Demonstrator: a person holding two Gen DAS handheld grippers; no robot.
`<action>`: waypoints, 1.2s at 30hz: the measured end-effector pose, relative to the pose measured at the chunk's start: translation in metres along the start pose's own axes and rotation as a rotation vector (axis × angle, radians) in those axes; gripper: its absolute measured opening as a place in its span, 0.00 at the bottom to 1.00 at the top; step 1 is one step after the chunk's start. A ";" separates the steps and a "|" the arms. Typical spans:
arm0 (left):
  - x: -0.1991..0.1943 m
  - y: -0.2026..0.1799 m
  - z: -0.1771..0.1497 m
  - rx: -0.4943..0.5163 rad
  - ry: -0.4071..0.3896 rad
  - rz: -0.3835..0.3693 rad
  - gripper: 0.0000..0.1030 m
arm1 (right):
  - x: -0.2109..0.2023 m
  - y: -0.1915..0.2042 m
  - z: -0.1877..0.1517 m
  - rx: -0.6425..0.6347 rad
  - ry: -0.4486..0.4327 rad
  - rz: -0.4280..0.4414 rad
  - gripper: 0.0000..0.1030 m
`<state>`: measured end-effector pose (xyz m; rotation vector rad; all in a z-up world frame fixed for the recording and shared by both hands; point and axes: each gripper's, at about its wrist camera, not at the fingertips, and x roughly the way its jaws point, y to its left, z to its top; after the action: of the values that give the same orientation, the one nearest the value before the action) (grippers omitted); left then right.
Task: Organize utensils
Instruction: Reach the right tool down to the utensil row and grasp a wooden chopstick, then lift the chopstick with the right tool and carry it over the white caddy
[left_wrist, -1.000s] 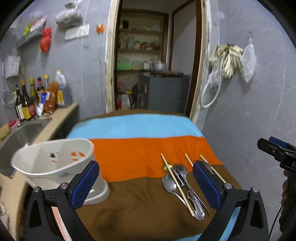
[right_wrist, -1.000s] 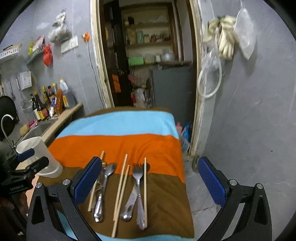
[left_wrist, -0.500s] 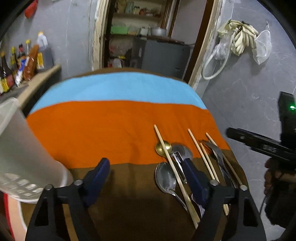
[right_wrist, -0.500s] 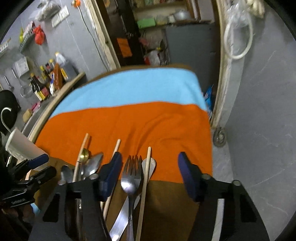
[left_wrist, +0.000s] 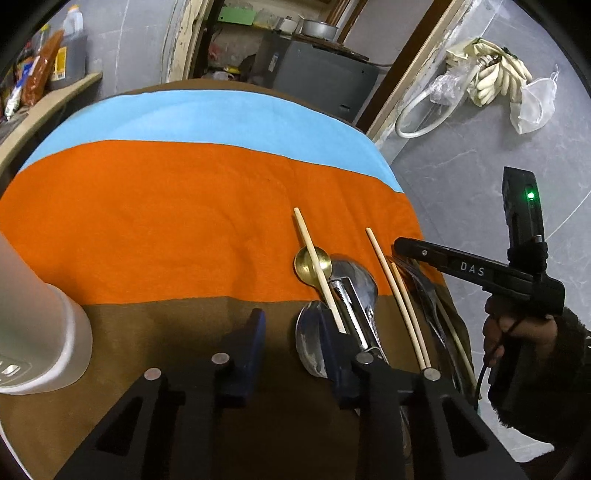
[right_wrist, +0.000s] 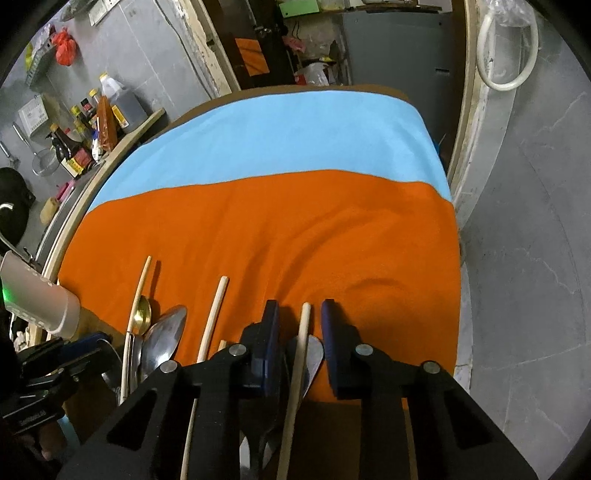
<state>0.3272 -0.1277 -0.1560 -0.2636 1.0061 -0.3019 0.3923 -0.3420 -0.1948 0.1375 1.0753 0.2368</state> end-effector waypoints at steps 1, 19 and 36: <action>0.001 0.001 0.000 -0.002 0.006 -0.007 0.26 | -0.001 -0.004 -0.001 -0.001 0.004 -0.005 0.20; -0.027 -0.008 0.003 0.041 -0.020 -0.011 0.03 | -0.051 -0.014 -0.009 0.108 -0.105 0.076 0.04; -0.158 -0.004 0.012 0.115 -0.319 0.017 0.03 | -0.170 0.054 -0.063 0.173 -0.450 0.110 0.04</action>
<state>0.2581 -0.0728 -0.0247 -0.1913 0.6738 -0.2905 0.2527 -0.3341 -0.0675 0.3878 0.6396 0.1989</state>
